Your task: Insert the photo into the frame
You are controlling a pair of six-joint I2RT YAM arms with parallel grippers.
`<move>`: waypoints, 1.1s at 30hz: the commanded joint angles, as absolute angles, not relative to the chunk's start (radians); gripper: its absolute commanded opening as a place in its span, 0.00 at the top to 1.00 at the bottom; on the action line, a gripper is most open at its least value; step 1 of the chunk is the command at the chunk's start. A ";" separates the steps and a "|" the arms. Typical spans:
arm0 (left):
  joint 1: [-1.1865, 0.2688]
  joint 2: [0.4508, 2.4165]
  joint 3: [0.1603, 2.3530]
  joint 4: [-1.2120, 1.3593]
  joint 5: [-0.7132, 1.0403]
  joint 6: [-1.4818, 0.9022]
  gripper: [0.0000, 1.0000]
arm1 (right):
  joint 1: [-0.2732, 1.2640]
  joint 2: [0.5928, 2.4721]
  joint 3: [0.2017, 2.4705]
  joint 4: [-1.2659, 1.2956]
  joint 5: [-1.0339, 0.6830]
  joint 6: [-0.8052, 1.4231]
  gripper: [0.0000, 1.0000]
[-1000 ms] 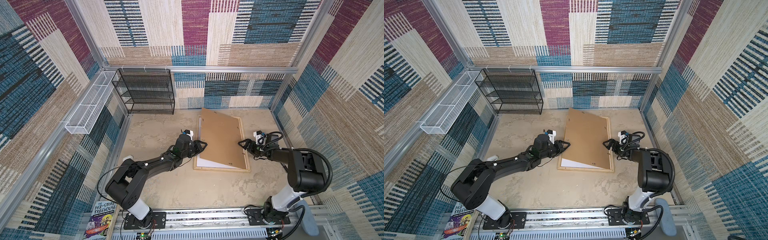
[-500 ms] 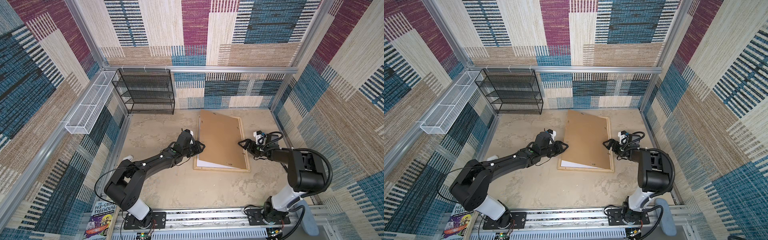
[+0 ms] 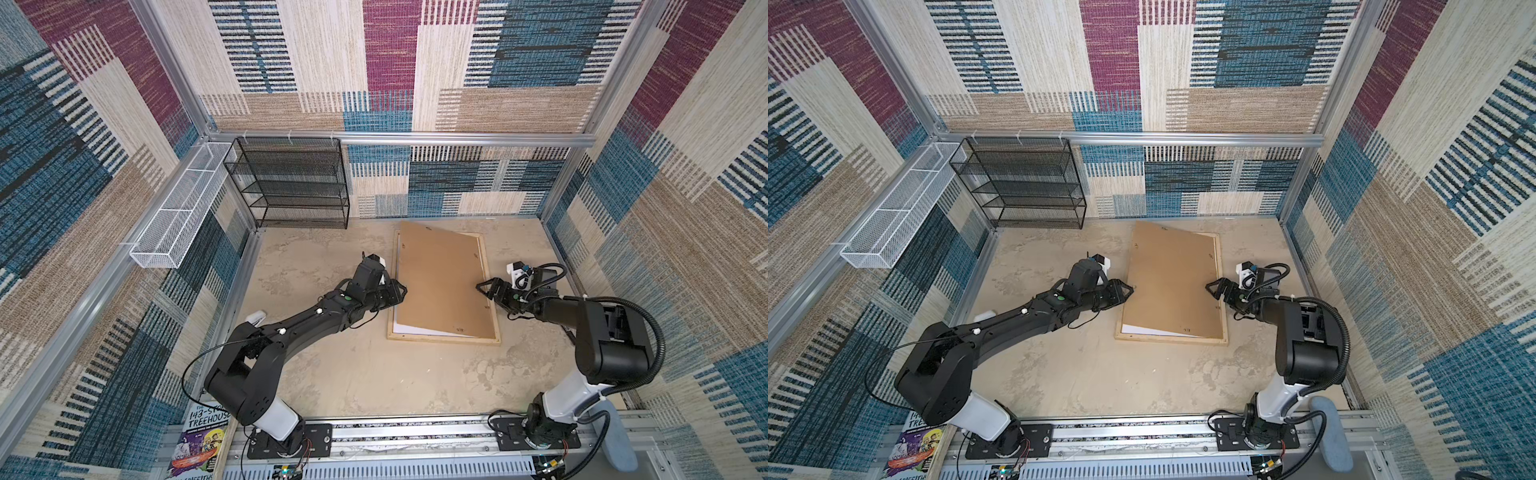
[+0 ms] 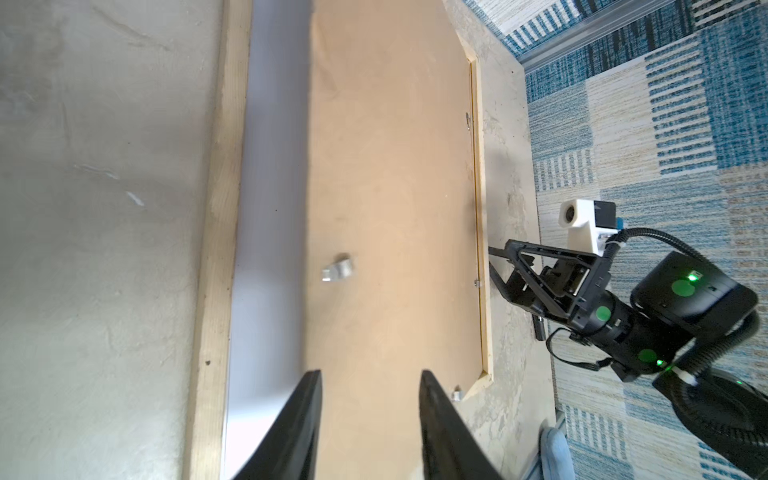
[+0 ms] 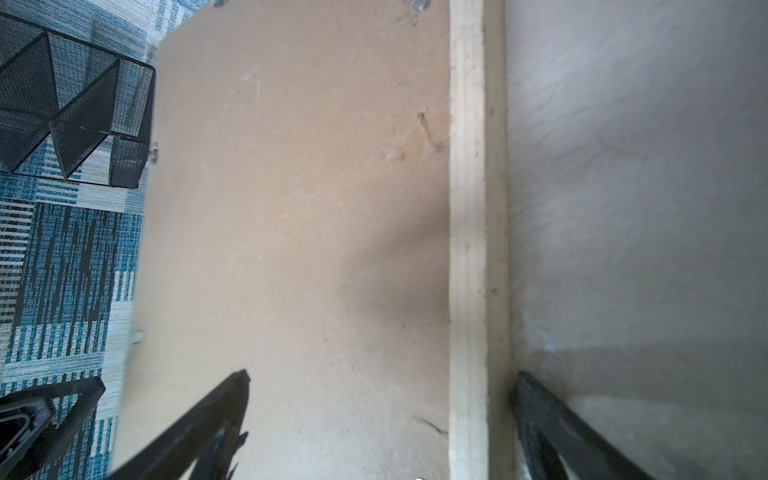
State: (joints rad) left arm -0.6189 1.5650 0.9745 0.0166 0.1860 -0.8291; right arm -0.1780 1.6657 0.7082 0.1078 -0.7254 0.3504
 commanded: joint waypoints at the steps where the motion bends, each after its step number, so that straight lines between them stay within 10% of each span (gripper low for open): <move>1: -0.615 1.554 0.985 -0.013 0.164 -0.781 0.58 | -0.176 1.659 0.705 0.122 -0.736 0.350 0.00; 33: -0.611 1.835 1.084 -0.166 0.017 -0.692 0.69 | -0.068 1.560 0.779 -0.020 -0.590 0.292 0.06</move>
